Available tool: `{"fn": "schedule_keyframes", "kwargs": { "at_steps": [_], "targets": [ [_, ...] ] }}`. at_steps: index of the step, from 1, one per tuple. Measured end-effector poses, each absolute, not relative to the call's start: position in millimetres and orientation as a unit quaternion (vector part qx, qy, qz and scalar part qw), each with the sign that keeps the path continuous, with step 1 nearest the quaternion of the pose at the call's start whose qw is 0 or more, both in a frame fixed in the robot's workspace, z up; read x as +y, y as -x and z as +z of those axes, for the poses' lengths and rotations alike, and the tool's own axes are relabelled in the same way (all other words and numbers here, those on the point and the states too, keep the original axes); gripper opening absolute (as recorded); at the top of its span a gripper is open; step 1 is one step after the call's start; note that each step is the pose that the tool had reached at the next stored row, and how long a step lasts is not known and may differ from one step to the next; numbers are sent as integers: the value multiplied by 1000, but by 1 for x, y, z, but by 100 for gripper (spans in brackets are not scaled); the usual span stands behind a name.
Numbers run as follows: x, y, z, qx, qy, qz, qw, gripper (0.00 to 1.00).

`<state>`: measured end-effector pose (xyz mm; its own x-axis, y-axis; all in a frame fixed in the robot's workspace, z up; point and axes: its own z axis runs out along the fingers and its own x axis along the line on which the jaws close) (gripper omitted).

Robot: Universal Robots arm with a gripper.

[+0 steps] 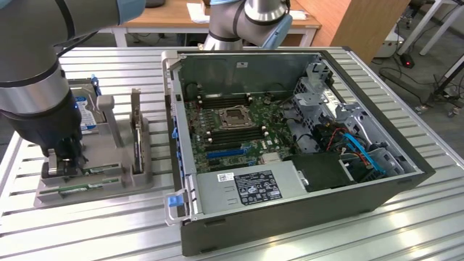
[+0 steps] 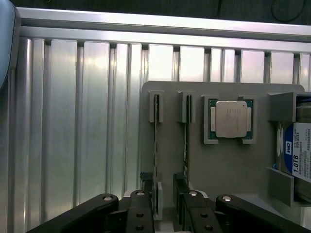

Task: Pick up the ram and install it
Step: 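Pick up the ram and move it above insertion slot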

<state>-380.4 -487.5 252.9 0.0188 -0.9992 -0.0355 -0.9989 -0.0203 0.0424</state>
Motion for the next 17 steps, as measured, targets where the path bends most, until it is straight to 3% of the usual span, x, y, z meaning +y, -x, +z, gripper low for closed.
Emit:
{"fn": "schedule_keyframes", "kwargs": {
  "at_steps": [17],
  "targets": [
    [-489,380,234,-700,-714,-28,3,30]
  ]
}}
